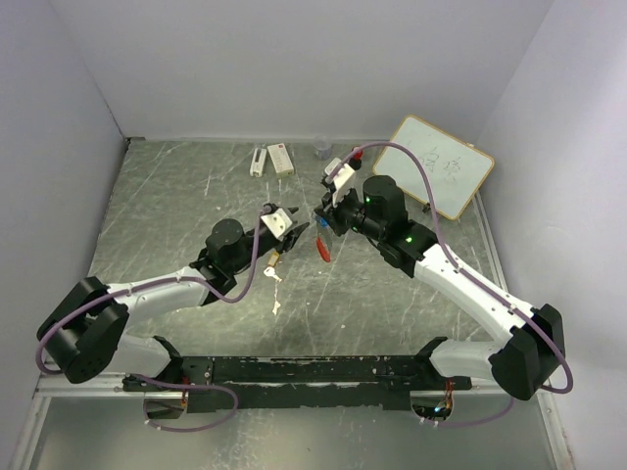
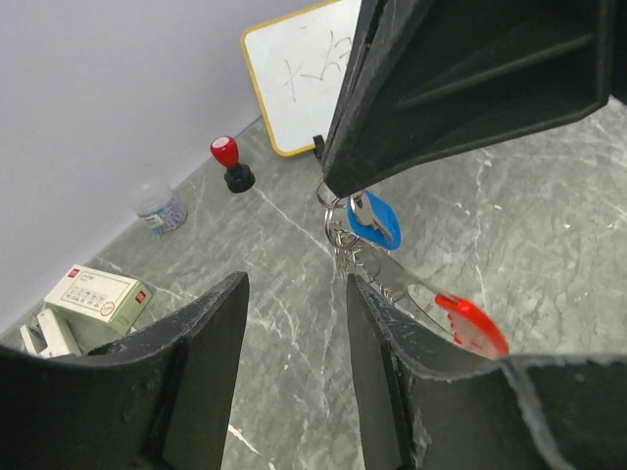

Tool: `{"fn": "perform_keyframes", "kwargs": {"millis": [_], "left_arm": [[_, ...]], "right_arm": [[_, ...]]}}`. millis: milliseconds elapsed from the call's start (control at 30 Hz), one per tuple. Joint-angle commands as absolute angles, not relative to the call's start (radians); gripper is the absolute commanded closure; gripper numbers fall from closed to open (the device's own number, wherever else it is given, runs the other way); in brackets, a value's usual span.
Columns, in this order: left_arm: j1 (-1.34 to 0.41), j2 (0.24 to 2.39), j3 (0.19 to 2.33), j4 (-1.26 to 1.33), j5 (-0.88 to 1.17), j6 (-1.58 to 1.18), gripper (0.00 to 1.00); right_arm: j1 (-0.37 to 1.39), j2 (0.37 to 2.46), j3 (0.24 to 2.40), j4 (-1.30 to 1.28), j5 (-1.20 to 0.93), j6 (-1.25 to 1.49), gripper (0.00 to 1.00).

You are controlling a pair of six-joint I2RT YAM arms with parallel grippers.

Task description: Put the keys on the keyring

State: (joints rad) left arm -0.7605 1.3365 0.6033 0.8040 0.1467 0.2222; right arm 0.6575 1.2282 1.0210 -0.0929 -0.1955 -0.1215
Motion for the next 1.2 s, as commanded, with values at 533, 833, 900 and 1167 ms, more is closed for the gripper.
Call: {"fn": "perform_keyframes", "kwargs": {"millis": [533,833,900,1167], "left_arm": [[-0.763,1.394,0.652,0.860,0.223,0.262,0.47],[-0.764,1.409,0.658,0.886,0.248,0.259,0.49],[-0.764,1.407,0.655,0.894,0.250,0.259,0.49],[-0.764,1.411,0.664,0.896,0.265,0.261,0.54]], "right_arm": [[0.652,1.218,1.022,-0.083,-0.252,-0.138,1.00],[0.653,1.216,1.010,-0.086,-0.267,-0.137,1.00],[0.652,1.219,1.009,-0.087,-0.269,-0.137,1.00],[0.653,1.221,1.007,-0.092,-0.280,-0.137,1.00]]}}
